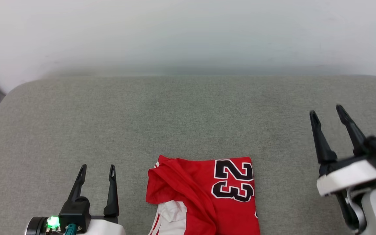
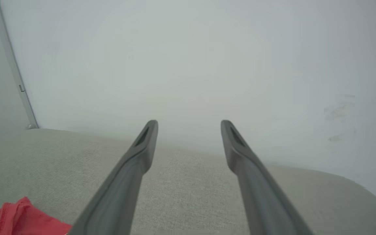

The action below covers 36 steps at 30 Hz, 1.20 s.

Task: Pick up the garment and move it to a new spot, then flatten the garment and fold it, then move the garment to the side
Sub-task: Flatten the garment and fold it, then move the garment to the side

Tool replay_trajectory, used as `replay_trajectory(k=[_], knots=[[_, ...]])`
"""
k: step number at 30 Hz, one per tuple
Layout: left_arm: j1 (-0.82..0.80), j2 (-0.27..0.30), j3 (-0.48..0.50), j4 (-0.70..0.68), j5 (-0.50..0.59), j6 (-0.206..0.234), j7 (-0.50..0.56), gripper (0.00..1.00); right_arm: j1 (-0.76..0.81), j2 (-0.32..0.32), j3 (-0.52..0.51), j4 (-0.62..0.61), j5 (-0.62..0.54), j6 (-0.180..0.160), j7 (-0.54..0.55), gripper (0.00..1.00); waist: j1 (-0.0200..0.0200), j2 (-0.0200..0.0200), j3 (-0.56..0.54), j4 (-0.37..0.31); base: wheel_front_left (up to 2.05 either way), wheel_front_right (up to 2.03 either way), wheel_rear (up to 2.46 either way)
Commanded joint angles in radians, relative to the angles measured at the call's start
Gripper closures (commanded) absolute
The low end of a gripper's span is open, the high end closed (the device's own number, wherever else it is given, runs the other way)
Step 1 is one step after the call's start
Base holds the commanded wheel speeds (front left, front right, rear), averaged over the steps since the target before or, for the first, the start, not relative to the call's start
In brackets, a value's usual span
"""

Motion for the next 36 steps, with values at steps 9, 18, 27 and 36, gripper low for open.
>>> replay_trajectory(k=[9,18,27,36], knots=[[0.042,0.006,0.011,-0.013,-0.001,-0.010,-0.002,0.00,0.239,0.177,-0.206,-0.177,-0.130,0.000,-0.014,0.00,0.0000,0.0000,-0.029,-0.023,0.00,0.00,0.00],[0.068,0.008,0.012,-0.018,0.002,-0.015,-0.002,0.00,0.380,0.232,-0.253,-0.235,-0.142,0.000,-0.015,0.00,0.0000,0.0000,-0.037,-0.025,0.00,0.00,0.00],[0.069,0.002,0.016,-0.010,-0.006,-0.016,-0.002,0.00,0.339,0.235,-0.264,-0.245,-0.113,0.000,-0.015,0.00,0.0000,0.0000,-0.041,-0.019,0.00,0.00,0.00],[0.058,-0.005,0.013,-0.004,-0.005,-0.022,-0.002,0.00,0.105,0.140,-0.221,-0.254,-0.092,0.000,0.036,0.00,0.0000,0.0000,-0.032,-0.003,0.00,0.00,0.00]])
